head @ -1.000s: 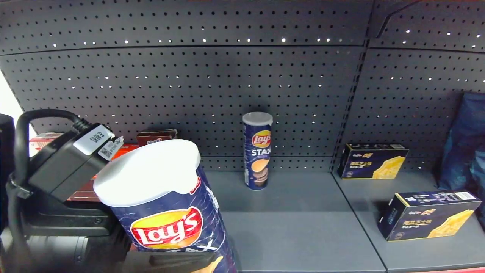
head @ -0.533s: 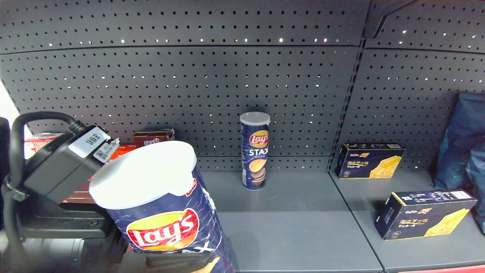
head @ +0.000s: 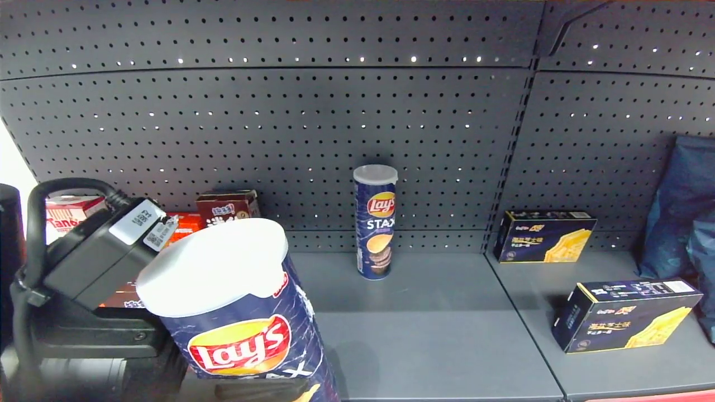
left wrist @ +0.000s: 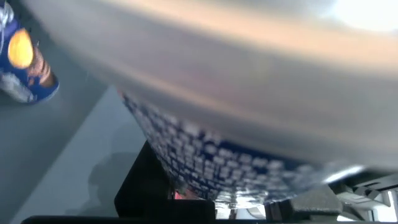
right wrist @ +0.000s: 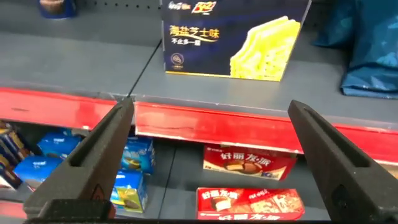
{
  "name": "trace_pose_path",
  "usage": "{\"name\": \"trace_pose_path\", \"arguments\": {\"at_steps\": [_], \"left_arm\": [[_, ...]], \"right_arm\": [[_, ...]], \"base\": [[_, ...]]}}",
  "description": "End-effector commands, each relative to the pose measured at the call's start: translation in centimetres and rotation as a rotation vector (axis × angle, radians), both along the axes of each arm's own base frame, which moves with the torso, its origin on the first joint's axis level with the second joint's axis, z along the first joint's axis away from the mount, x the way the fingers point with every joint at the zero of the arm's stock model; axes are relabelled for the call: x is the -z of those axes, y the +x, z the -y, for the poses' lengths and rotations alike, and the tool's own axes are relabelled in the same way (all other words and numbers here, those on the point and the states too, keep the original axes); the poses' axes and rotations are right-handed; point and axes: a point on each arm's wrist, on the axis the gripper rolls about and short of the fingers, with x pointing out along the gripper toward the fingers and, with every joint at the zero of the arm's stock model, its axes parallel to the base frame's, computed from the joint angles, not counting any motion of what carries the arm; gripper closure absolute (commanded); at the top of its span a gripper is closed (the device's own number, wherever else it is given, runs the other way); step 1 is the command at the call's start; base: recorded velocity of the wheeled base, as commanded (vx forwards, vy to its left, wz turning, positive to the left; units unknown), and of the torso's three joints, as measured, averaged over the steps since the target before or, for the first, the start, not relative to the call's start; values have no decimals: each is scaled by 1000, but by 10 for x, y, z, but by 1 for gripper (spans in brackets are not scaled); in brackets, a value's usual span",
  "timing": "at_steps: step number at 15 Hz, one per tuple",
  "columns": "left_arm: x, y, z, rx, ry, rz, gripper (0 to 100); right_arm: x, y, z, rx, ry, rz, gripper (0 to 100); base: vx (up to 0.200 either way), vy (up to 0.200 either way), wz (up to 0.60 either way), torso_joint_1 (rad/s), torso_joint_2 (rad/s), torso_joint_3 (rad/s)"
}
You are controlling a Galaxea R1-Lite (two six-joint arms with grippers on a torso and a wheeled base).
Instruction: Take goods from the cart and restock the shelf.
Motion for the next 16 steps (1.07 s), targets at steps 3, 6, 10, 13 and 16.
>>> {"name": "trace_pose_path", "arguments": {"at_steps": [3, 6, 10, 13, 16], "left_arm": [[13, -5, -5, -8, 17, -28, 100], [11, -4, -7, -22, 14, -23, 100], [12, -3, -8, -30, 15, -27, 100], [12, 0, -9, -44, 15, -27, 100], [12, 2, -12, -67, 14, -29, 100]], "right_arm": [[-107, 25, -3, -122, 53, 53, 0], [-110, 34, -5, -199, 36, 17, 0], [-130, 71, -17, -391, 34, -104, 0], [-159, 114, -39, -495, 21, -169, 0], [-170, 160, -67, -575, -42, -194, 0]], "base": [[0, 0, 0, 0, 0, 0], [0, 0, 0, 0, 0, 0], [0, 0, 0, 0, 0, 0], [0, 0, 0, 0, 0, 0], [0, 0, 0, 0, 0, 0]]}}
